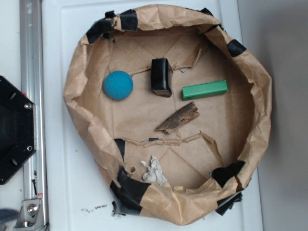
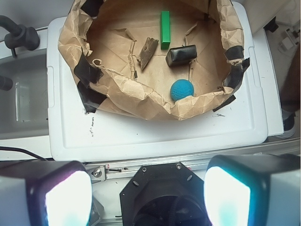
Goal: Grab the wood chip.
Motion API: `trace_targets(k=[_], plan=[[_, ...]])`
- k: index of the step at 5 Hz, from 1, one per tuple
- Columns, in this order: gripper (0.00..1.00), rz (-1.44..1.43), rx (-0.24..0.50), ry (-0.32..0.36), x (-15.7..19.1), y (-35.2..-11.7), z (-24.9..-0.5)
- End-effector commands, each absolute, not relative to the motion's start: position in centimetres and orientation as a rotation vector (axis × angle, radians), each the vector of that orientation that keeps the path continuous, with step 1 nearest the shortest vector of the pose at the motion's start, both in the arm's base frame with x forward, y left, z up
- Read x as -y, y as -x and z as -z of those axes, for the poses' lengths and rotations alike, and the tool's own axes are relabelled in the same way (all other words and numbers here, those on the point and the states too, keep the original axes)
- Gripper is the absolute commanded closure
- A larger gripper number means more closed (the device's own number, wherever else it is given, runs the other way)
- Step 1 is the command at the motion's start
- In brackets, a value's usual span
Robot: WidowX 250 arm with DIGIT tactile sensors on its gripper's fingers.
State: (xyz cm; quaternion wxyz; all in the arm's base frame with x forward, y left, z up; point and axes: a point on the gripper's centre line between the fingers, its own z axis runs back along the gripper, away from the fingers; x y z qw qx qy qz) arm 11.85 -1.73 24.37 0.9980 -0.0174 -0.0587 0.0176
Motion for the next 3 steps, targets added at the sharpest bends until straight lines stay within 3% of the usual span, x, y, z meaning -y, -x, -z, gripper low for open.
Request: trace_targets(k=[1,2,3], plan=[[0.00,-0.035,0.117,0.035,1.7,-11.8,-24.4],[0.00,-0.221,0.214,0.054,0.0,-16.6,-20.8],[0.00,-0.476,0.305,0.171,-1.2,-21.4,-18.7]])
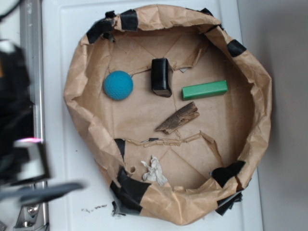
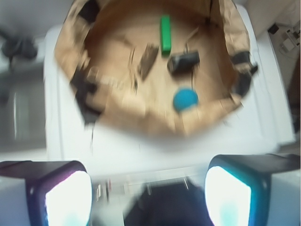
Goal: Grab the wood chip.
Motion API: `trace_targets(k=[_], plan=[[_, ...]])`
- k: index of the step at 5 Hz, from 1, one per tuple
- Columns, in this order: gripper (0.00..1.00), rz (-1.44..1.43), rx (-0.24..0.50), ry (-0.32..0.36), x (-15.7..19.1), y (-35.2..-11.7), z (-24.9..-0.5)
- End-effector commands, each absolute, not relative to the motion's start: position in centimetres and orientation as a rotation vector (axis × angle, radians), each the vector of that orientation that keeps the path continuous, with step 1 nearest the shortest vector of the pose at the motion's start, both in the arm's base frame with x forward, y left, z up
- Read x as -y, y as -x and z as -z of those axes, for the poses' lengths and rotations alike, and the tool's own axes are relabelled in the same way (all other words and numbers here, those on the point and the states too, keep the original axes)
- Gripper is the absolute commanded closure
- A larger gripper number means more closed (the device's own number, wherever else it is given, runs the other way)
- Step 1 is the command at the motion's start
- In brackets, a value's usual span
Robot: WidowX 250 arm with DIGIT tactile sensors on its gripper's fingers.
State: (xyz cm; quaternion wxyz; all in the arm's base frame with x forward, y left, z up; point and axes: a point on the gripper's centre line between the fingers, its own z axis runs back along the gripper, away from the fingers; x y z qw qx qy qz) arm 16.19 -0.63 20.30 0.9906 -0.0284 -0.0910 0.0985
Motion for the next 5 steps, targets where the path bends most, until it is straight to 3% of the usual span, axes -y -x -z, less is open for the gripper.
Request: trace_targets(k=[1,2,3,4,5], plan=[[0.00,-0.672,0.324,0.213,-1.8,-24.4,-16.5],[0.00,-0.809,0.306,0.184,-2.9,-26.6,-12.0],[0.00,-0.848,0.264,0.153,-2.7,-27.0,-7.5],[0.00,-0.838,0.243,0.148,-1.2,-26.8,-5.2],[0.00,-0.818,0.230,0.128,0.0,-27.1,-4.5]])
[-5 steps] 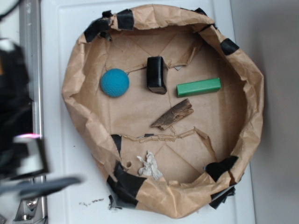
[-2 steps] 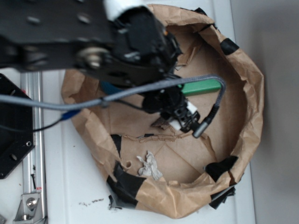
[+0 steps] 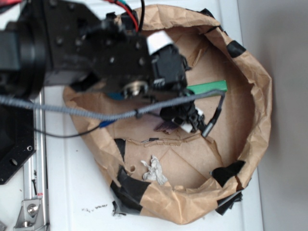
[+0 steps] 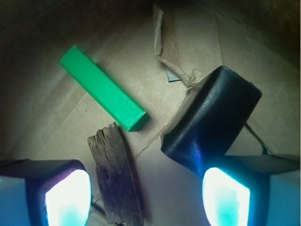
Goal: Grab the wood chip.
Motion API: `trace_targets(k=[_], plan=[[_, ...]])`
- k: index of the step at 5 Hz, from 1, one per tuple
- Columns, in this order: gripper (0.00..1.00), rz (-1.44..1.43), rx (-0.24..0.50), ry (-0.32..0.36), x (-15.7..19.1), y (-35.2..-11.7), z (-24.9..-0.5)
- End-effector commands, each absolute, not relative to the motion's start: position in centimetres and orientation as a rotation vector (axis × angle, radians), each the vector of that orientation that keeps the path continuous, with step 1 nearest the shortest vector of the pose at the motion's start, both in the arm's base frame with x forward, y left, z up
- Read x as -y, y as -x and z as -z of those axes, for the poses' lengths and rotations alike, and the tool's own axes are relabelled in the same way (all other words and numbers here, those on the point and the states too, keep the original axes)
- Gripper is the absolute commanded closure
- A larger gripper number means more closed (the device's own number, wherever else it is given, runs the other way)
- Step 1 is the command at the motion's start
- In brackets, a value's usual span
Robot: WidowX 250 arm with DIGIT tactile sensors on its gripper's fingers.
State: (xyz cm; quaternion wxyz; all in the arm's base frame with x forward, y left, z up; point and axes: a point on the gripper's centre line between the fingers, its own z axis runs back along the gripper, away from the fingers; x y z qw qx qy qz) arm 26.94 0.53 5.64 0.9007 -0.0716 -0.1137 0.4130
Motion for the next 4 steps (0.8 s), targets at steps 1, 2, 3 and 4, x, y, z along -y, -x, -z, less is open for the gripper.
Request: trace_targets(k=[1,2,3,4], plan=[[0.00,-0.801,0.206,0.116,0.6,-27.0,-4.2],[0.00,-0.774,0.199,0.112,1.3,-26.0,-4.4],[0.00,-0.756,0.199,0.100,1.2,-26.4,-3.9],[0.00,-0.734,0.196,0.085,1.0,-27.8,-3.2]])
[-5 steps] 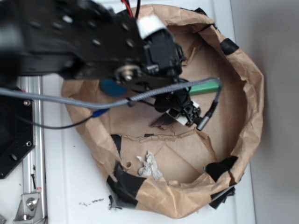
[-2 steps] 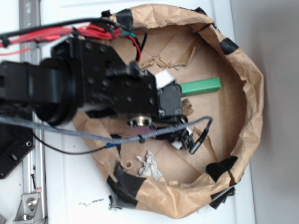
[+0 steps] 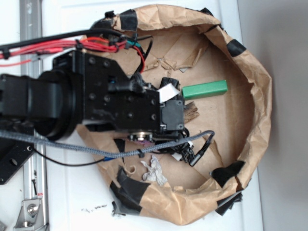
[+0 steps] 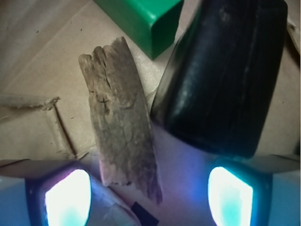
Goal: Grab the wood chip.
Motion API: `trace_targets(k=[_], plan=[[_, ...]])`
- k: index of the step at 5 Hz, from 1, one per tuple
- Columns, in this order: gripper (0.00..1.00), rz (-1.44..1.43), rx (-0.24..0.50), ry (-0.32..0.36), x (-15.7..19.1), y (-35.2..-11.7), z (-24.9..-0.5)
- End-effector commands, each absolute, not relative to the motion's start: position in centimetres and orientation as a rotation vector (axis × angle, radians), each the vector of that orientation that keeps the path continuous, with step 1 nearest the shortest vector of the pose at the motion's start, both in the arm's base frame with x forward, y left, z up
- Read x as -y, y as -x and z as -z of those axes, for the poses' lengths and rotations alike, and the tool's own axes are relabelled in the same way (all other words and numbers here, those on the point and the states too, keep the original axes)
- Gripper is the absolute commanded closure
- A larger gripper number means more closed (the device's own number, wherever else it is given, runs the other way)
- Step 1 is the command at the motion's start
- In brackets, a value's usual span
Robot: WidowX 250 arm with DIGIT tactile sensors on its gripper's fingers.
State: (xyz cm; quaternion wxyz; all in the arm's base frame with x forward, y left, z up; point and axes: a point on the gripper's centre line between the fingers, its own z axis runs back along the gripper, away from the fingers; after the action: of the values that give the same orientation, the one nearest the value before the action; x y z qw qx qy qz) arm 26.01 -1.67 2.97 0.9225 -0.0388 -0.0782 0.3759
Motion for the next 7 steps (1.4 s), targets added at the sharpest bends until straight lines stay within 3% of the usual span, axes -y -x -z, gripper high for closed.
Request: trace_targets(k=[1,2,3,4,5,6,7], plan=[[0.00,-0.702,0.202,0.060,0.8,-29.1,-2.4],[0.00,-0.685,0.194,0.033,0.9,-29.7,-1.7],[1.00,-0.666,0.167,-0.002,1.0,-29.6,-1.8],[1.00,-0.554,-0.007,-0.095,0.7,-28.6,-3.5],[1.00,-0.530,-0.020,-0.087,0.2,-27.9,-5.6],[1.00,-0.377,-0.004,-0.060,0.3,-28.1,-9.4],[1.00,-0.257,0.140,0.060,-0.6,-27.8,-14.4]])
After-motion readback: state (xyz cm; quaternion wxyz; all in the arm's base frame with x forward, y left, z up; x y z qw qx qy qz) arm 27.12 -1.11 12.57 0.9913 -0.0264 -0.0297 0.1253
